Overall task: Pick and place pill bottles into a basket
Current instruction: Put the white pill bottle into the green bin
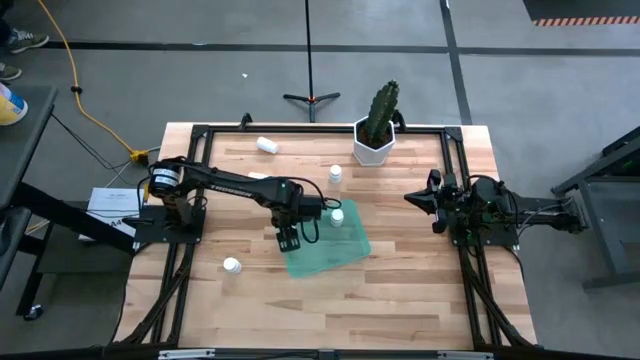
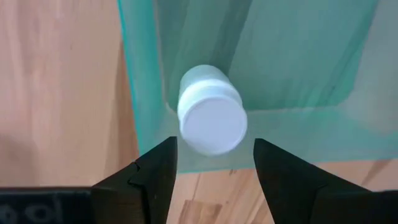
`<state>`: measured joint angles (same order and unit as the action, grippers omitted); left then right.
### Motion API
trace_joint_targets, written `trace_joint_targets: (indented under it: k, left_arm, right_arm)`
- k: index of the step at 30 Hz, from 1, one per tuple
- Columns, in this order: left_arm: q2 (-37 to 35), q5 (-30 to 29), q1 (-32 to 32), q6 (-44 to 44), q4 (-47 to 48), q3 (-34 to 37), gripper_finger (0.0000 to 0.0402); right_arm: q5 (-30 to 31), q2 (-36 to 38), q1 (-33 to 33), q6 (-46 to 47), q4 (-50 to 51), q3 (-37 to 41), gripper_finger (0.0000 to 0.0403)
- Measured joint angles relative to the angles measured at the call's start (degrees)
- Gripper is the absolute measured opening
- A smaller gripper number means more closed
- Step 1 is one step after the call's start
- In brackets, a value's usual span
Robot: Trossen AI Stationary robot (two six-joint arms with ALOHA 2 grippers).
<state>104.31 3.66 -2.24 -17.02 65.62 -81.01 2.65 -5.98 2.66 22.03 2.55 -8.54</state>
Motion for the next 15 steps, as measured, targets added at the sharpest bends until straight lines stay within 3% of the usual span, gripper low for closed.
trace_joint_targets:
  k: [8, 15]
  left_arm:
    - [0.0, -5.0, 0.0, 1.8, 0.9, -6.7, 0.0239]
    - [-0.1, -9.7, 0.4, 1.2, -13.1, -8.8, 0.0239]
  right_arm:
    - [-0.2, 0.0, 0.0, 0.3, 0.0, 0.0, 0.0002]
    - [-0.2, 0.0, 0.0, 1.3, 0.0, 0.0, 0.0001]
